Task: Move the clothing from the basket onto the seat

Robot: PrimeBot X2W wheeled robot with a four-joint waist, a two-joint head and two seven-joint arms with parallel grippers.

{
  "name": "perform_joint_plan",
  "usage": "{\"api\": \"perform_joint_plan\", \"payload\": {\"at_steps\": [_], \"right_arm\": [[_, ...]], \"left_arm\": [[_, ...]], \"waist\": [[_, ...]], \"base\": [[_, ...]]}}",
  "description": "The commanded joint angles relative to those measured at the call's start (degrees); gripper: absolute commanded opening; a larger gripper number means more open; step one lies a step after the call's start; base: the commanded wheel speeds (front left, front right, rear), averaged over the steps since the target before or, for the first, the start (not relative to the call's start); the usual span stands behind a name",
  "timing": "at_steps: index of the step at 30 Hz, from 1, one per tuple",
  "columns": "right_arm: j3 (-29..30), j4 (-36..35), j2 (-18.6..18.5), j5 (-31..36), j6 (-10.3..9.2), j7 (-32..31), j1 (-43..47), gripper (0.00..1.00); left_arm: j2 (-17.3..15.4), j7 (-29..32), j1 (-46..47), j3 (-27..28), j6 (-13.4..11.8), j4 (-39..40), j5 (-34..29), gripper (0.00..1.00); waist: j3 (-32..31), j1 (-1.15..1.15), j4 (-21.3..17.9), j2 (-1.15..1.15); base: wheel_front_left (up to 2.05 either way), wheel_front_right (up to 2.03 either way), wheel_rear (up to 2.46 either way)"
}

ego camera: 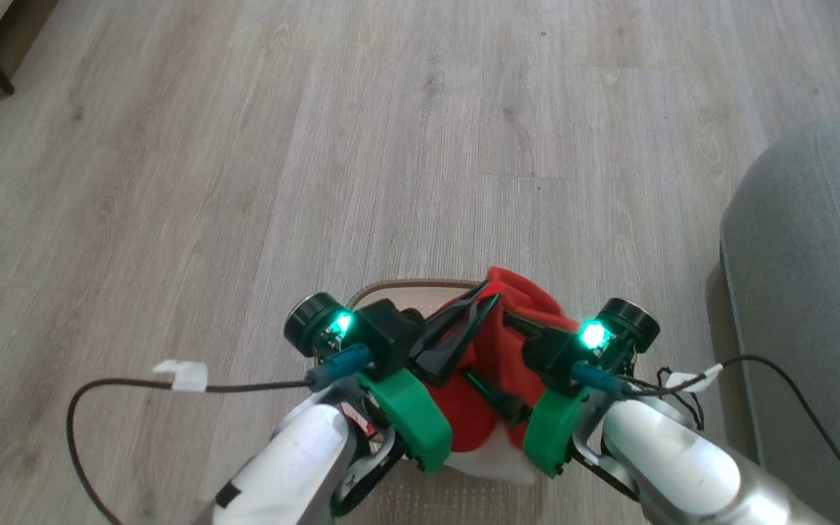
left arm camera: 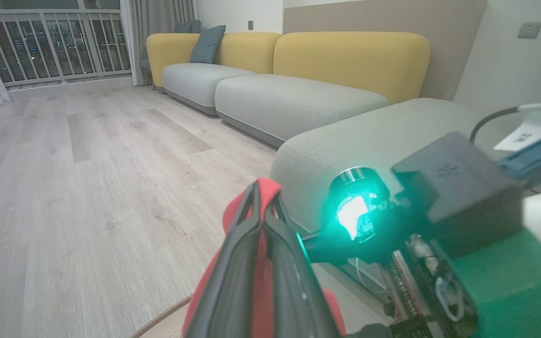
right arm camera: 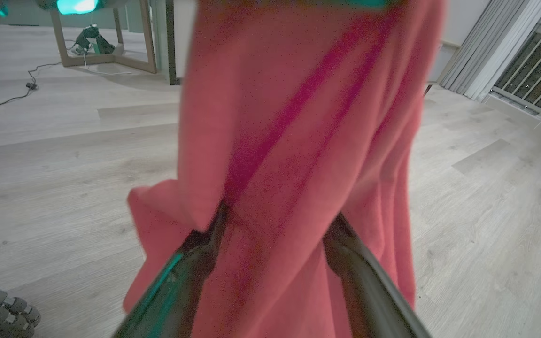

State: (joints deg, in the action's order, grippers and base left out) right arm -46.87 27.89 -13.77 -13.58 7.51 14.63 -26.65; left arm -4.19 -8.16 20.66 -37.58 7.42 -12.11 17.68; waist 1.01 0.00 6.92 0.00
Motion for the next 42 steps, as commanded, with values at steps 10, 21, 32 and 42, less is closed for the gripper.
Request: {"api": "perform_joint_plan", "payload": {"at_steps": [10, 21, 32, 42], "right_arm": [[-1.86, 0.28, -1.99, -9.73, -0.02, 0.37, -3.81, 0.00], [8.36, -4.64, -5.24, -8.50, -0.02, 0.37, -1.65, 0.00], [15.47, -7.03, -7.40, -6.69, -0.02, 0.37, 1.06, 0.00], [19.58, -8.42, -8.06, -5.72, -0.02, 0.37, 2.25, 0.00]], "left_arm": [[-5.44, -2.25, 3.33, -1.19, -0.04, 4.50, 7.73, 0.68], [-3.21, -6.39, 0.49, -0.08, -0.46, -2.74, 9.08, 1.00], [0.25, -6.82, 1.23, -3.17, -0.01, -6.23, 6.96, 1.00], [0.80, -6.83, 2.09, -3.82, 0.05, -6.22, 6.30, 1.00]], "waist": [[0.20, 0.00, -1.15, 0.00], [2.44, 0.00, -13.05, 0.00], [4.24, 0.00, -25.33, 0.00], [5.10, 0.00, -28.54, 0.00]], "base": [[0.00, 0.00, 0.00], [0.00, 0.00, 0.00], [0.00, 0.00, 0.00], [0.00, 0.00, 0.00]]}}
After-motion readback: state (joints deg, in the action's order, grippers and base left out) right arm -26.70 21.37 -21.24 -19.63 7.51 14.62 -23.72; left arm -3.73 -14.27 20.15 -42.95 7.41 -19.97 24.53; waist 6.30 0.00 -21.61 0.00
